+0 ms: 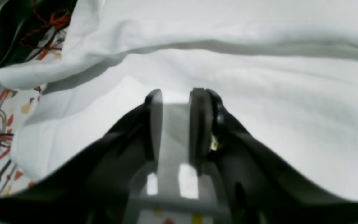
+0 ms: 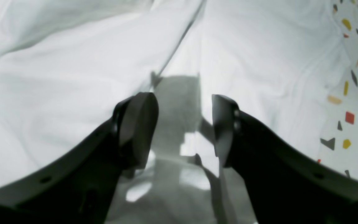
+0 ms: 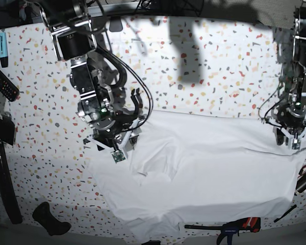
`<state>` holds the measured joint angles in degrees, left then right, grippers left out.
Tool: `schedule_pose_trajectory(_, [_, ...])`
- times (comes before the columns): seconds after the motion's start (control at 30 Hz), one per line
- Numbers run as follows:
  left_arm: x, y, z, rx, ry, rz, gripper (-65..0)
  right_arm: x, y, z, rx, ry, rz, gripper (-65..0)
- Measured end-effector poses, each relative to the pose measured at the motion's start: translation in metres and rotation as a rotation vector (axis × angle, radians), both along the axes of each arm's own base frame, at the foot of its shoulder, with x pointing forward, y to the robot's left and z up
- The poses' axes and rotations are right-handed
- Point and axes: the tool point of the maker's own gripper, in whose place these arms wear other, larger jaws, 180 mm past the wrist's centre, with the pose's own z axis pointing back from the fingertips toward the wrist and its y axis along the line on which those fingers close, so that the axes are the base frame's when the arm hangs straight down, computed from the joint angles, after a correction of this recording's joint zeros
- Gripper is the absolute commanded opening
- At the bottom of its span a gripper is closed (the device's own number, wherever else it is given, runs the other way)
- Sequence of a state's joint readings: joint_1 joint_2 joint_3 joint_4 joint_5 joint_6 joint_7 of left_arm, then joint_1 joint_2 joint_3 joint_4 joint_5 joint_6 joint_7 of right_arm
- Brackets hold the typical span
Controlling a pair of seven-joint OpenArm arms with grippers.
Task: Fold the T-shirt properly
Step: 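Release the shirt and lift both grippers back toward the collar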
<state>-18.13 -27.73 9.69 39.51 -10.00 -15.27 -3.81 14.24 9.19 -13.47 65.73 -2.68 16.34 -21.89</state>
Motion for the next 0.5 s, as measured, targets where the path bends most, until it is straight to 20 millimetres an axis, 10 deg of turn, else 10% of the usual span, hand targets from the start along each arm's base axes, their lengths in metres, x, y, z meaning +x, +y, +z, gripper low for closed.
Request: schedule_pose_trajectory(0.5, [-0.045, -0.035, -0.002, 0.046, 0.077, -0.126, -48.5, -0.059, -0.019, -0.014, -0.025, 0.028, 0.025, -33.2])
